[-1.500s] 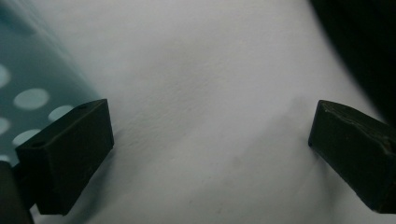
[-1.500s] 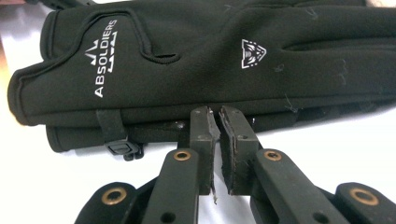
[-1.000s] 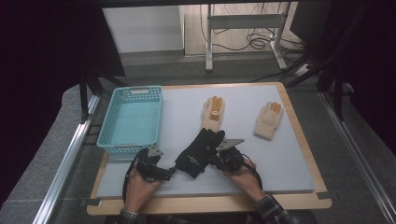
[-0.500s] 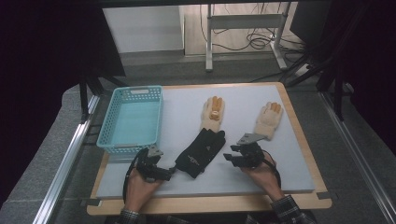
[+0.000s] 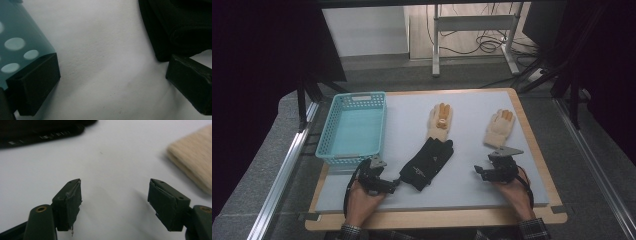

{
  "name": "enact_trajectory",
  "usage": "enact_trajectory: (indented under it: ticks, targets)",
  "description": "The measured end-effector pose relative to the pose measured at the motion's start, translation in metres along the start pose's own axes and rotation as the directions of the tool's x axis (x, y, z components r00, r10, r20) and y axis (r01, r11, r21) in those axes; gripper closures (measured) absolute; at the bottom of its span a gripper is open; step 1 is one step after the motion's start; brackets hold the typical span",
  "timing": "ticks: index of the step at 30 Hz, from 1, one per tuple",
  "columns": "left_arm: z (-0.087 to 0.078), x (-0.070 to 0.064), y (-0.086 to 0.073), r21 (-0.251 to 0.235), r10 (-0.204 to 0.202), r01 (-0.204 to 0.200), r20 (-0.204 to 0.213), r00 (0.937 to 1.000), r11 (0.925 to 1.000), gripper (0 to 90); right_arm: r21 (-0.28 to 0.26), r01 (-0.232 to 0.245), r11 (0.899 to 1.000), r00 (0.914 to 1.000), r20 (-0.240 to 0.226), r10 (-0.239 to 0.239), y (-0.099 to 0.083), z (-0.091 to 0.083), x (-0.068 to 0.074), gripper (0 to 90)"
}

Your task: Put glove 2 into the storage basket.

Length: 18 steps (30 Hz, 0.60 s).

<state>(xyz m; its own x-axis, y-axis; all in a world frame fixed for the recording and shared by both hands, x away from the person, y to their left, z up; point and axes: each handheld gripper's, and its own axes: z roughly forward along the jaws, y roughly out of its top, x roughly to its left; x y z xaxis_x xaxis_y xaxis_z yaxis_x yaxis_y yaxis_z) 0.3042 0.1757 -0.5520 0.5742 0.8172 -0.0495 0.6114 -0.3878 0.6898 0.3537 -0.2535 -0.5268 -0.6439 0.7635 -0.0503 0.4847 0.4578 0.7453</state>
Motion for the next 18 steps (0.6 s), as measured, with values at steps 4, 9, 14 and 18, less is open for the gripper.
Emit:
enact_trajectory:
  ticks: [4,9,14,18]
  targets:
    - [0.0000,0.0003,0.0001,0.001,0.002,-0.002,0.001,1.0000,1.0000,0.0,0.013,-0.005,1.000,1.0000,0.008,0.005,-0.0034,0.0016,-0.0034,24.7]
    - [0.0000,0.0003,0.0000,0.001,0.002,-0.002,0.002,1.0000,1.0000,0.0,0.016,-0.012,1.000,0.9999,0.011,0.012,-0.0038,0.0020,-0.0039,23.4]
    - [-0.0001,0.0003,0.0000,0.001,0.001,-0.001,0.002,1.0000,1.0000,0.0,0.014,-0.012,1.000,0.9999,0.010,0.012,-0.0041,0.0021,-0.0042,23.3]
    - [-0.0006,0.0003,-0.0001,-0.001,0.002,-0.002,0.002,1.0000,1.0000,0.1,0.013,-0.011,1.000,0.9999,0.011,0.011,-0.0042,0.0021,-0.0041,23.3]
